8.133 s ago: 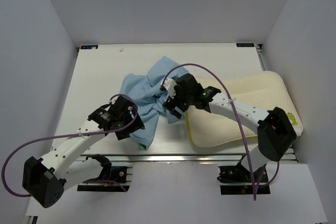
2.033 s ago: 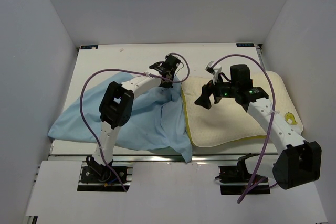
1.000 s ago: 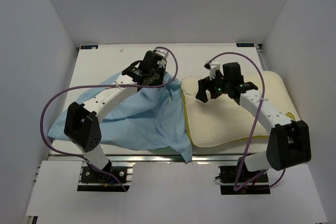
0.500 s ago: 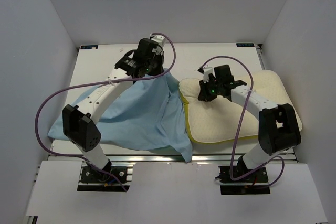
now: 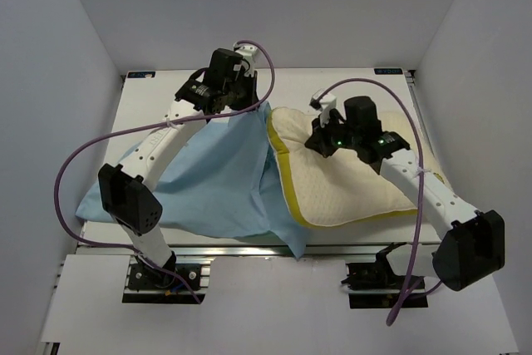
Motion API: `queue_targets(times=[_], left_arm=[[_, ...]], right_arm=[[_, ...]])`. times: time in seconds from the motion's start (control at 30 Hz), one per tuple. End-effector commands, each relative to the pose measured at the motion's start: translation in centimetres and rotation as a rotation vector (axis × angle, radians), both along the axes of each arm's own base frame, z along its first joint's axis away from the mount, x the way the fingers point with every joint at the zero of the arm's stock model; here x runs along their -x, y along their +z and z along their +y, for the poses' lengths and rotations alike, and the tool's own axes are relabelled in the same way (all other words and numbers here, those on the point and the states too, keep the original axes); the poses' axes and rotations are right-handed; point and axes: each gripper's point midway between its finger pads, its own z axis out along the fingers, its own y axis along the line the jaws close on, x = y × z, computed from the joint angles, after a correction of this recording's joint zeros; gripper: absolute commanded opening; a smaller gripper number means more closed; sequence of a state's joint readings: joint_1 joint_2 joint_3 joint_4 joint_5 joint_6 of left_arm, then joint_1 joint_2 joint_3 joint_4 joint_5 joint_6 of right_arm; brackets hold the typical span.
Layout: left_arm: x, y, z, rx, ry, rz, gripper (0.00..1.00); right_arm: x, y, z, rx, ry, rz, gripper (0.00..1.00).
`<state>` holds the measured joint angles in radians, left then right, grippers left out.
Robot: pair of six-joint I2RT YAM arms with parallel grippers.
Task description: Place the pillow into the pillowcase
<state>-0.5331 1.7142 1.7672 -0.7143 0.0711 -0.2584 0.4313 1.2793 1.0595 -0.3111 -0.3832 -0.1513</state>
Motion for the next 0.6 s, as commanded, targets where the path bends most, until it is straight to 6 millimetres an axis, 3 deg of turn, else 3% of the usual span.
queue_targets(times=[0.0,0.1,0.2,0.33,0.57], left_arm=[[0.4,1.7,-0.6,0.041,-0.047,-0.014,0.00],[0.6,1.9,-0.8,0.046,-0.057,-0.010,0.00],[0.4,2.3,-0.6,0.041,-0.054,-0.011,0.00],[0.5,3.3,0.2,0.046,-0.048,-0.026,0.00],[0.8,5.0,1.9,0.074,-0.034,-0.046,0.00]], right_arm=[[0.7,1.1,2.7,0.022,0.075,-0.094,0.00],[1.9,-0.5,4.6,0.082,0.125,-0.109,0.00],[1.7,-2.3,4.9,0.154,0.105,-0.124,0.00],[0.4,-4.5,3.4,0.240,0.034,-0.125,0.00],[-0.8,-5.4,1.8,0.289,-0.010,-0.151,0.00]])
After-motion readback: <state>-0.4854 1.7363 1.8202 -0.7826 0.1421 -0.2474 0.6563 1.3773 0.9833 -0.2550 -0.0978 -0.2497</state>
